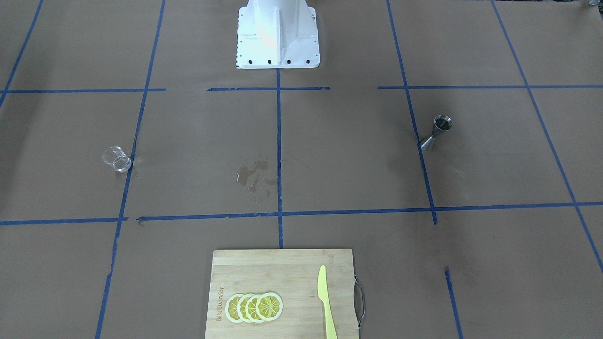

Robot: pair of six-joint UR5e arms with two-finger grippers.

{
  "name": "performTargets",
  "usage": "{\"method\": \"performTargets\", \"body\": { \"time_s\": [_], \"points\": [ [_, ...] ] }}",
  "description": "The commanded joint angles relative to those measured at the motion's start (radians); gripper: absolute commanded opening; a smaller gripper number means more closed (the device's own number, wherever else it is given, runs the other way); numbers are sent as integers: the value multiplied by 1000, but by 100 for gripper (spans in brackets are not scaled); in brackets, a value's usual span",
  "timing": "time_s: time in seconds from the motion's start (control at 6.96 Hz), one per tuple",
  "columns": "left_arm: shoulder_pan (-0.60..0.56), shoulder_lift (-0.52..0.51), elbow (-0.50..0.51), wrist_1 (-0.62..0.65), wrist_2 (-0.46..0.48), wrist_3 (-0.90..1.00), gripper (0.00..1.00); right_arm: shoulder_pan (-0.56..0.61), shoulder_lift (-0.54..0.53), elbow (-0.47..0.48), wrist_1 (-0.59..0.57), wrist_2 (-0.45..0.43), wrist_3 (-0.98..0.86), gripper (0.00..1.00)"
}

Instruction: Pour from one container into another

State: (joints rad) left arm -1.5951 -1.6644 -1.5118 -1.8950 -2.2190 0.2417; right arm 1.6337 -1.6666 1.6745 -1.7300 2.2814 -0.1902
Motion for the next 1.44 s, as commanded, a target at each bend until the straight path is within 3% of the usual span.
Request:
{"method": "performTargets", "body": {
  "time_s": [0.0,0.29,0.43,0.57,1.29],
  "points": [
    [-23,69,32,189,-24,28,100,0,-1,2,0,1,0,100],
    [-26,75,-46,287,-146,12,100,0,4,11,1,-14,-6,100],
    [-19,75,-115,284,-146,-134,100,0,5,16,3,-16,-6,100],
    [-19,109,-132,271,-148,-157,100,0,7,20,3,-16,-8,100],
    [-17,114,-96,209,-145,-156,100,-2,-11,17,1,-10,-8,100]
  ]
}}
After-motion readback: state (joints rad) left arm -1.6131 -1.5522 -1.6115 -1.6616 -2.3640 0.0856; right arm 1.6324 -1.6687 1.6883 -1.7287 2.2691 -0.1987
